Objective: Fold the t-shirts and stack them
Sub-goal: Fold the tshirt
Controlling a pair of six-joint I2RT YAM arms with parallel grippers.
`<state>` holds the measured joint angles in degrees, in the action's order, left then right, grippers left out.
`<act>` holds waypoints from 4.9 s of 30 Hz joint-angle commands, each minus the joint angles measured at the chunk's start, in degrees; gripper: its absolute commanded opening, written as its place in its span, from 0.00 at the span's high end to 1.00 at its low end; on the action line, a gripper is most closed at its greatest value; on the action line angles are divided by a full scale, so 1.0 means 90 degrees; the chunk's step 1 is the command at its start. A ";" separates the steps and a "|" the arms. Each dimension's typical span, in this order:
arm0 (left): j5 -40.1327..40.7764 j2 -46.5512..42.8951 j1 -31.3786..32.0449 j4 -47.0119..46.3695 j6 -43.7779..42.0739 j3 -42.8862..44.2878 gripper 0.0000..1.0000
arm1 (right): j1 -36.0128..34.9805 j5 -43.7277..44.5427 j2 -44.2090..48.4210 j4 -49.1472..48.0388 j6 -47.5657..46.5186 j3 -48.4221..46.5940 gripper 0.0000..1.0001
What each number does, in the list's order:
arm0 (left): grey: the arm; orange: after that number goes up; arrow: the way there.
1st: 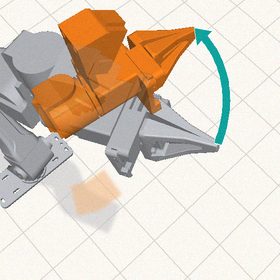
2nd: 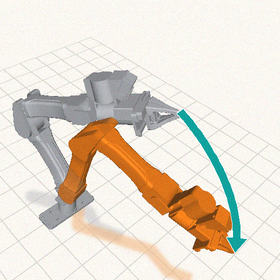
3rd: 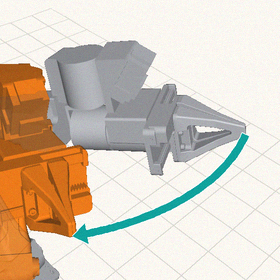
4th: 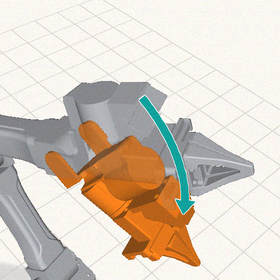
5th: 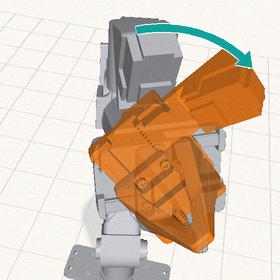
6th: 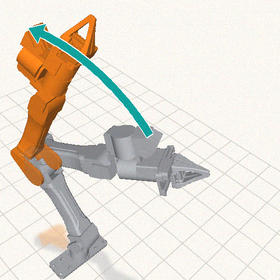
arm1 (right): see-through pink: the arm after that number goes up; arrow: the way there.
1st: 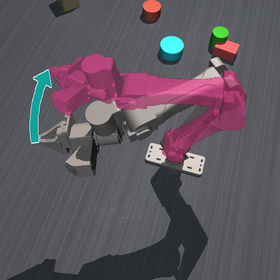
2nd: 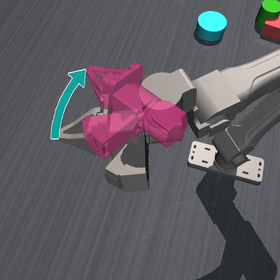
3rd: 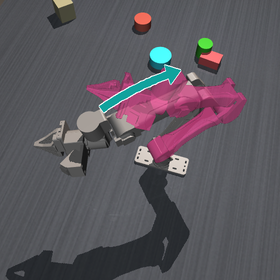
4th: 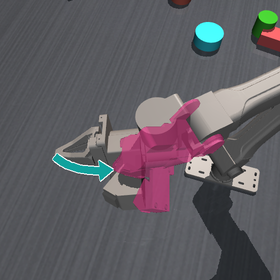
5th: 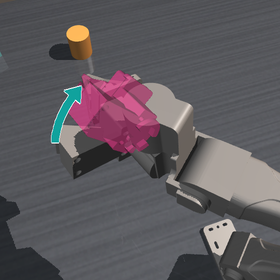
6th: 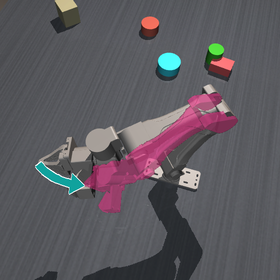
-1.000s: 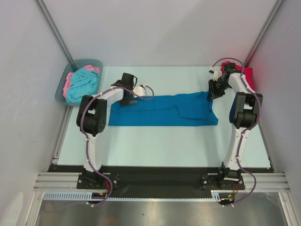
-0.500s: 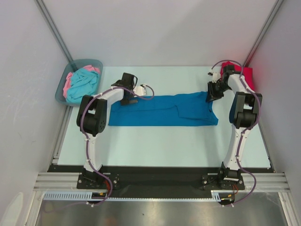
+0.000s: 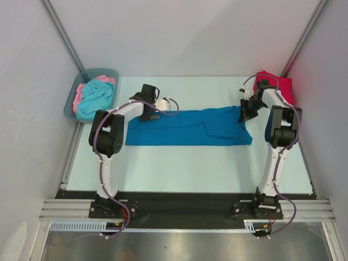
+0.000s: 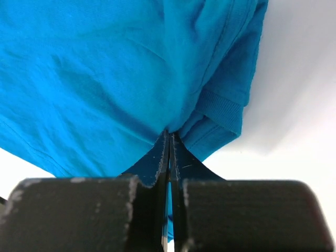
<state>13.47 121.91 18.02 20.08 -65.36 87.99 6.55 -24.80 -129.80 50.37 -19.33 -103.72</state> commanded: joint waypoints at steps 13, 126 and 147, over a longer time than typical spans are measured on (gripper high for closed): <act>0.0085 -0.0059 0.0088 -0.0151 0.0085 0.0165 0.00 | 0.0112 0.0802 0.0359 0.0038 -0.0333 -0.0174 0.74; -0.0130 0.0234 0.0400 -0.0004 0.0388 0.0312 0.00 | -0.0181 0.0167 -0.0470 -0.0001 0.0097 -0.1757 0.71; -0.0101 0.0234 0.0459 -0.0004 0.0348 0.0380 0.00 | -0.0122 0.0460 -0.0441 -0.0147 0.0000 -0.1444 1.00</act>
<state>13.85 123.35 21.19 20.23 -63.86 89.49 4.91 -21.71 -135.33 50.13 -18.79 -117.25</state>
